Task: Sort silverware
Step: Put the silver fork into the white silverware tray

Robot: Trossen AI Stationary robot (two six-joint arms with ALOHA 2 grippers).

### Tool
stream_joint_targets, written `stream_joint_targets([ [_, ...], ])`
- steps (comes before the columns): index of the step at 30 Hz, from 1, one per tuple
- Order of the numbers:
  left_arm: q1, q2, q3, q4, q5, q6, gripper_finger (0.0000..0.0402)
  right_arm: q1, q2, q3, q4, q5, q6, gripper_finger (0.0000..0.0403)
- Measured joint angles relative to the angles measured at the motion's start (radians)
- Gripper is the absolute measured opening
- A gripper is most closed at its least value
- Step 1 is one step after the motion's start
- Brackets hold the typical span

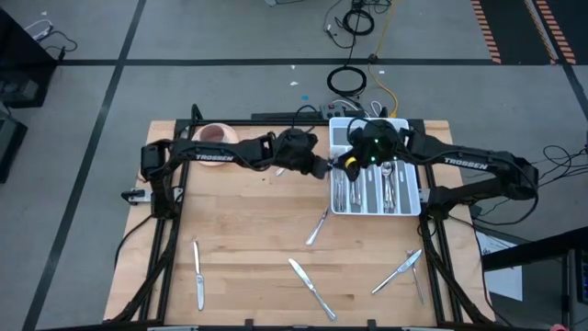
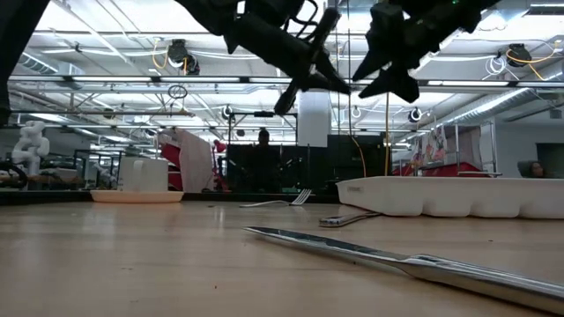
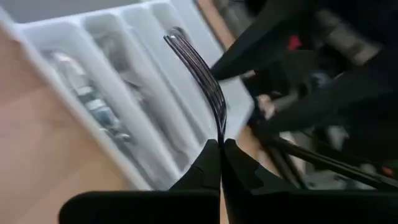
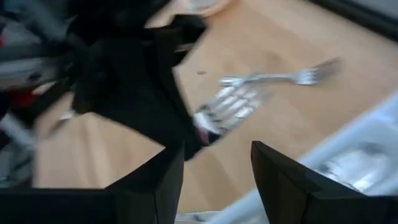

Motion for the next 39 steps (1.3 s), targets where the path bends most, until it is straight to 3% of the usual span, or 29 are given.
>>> stream_joint_targets([
  [6, -0.004, -0.028, 0.001, 0.063, 0.094, 0.019, 0.0, 0.006, -0.045, -0.016, 0.086, -0.037, 0.002, 0.0179],
  [18, -0.001, -0.043, 0.001, 0.152, 0.419, 0.2, 0.0, -0.007, -0.182, -0.015, 0.073, -0.127, -0.115, 0.0178],
  [24, -0.003, -0.043, 0.001, 0.158, 0.403, 0.235, 0.0, -0.021, -0.193, -0.016, 0.055, -0.198, -0.141, 0.0178],
  [32, -0.003, -0.043, 0.0, 0.18, 0.294, 0.291, 0.0, -0.02, -0.159, -0.016, 0.096, -0.243, -0.135, 0.0178],
  [39, -0.002, -0.043, 0.0, 0.199, 0.258, 0.291, 0.0, -0.02, -0.12, -0.016, 0.174, -0.211, -0.128, 0.0154],
])
